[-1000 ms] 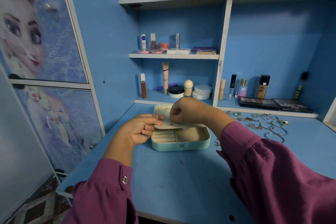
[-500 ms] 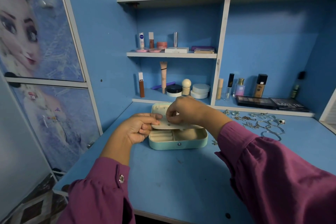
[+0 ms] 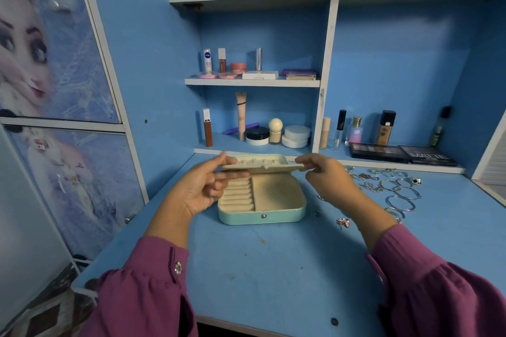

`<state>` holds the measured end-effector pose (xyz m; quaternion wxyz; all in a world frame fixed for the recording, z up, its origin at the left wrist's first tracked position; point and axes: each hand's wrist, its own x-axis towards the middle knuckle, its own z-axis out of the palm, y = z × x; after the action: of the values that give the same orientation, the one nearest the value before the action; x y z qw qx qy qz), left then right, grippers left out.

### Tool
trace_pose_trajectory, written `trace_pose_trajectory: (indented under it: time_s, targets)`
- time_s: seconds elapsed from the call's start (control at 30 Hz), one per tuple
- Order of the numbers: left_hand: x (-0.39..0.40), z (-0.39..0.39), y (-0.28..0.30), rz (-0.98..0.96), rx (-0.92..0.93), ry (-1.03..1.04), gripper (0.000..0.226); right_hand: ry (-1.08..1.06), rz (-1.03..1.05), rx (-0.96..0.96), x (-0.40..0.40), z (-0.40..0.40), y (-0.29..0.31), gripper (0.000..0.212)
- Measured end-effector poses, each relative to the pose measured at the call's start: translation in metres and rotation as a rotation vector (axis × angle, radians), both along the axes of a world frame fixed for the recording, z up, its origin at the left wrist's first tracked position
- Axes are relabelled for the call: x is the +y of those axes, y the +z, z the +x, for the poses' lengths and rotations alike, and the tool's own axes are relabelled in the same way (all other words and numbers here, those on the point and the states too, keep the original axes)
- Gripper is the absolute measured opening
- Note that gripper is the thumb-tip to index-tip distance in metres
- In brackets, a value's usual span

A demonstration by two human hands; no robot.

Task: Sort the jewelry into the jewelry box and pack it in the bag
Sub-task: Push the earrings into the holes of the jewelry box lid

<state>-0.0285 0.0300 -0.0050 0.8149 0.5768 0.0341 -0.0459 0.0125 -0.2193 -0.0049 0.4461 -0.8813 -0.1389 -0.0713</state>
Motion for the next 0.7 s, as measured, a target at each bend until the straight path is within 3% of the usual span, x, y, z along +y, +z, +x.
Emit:
trace_pose_trajectory:
  time_s: [0.07,0.23,0.5,0.7]
  targets:
    - [-0.001,0.0,0.001,-0.053,-0.043,0.022,0.03,-0.024,-0.005,0.025,0.001,-0.002,-0.007,0.032]
    - [0.0,0.0,0.001,-0.133,-0.123,0.057,0.038,-0.026,-0.109,0.08,0.008,-0.006,-0.01,0.037]
    - [-0.006,0.01,-0.004,0.045,-0.23,0.305,0.016,-0.062,-0.105,0.139,0.009,-0.005,-0.012,0.016]
    - [-0.007,0.018,-0.011,0.249,-0.318,0.486,0.017,-0.031,-0.094,0.151,0.005,-0.003,-0.009,0.028]
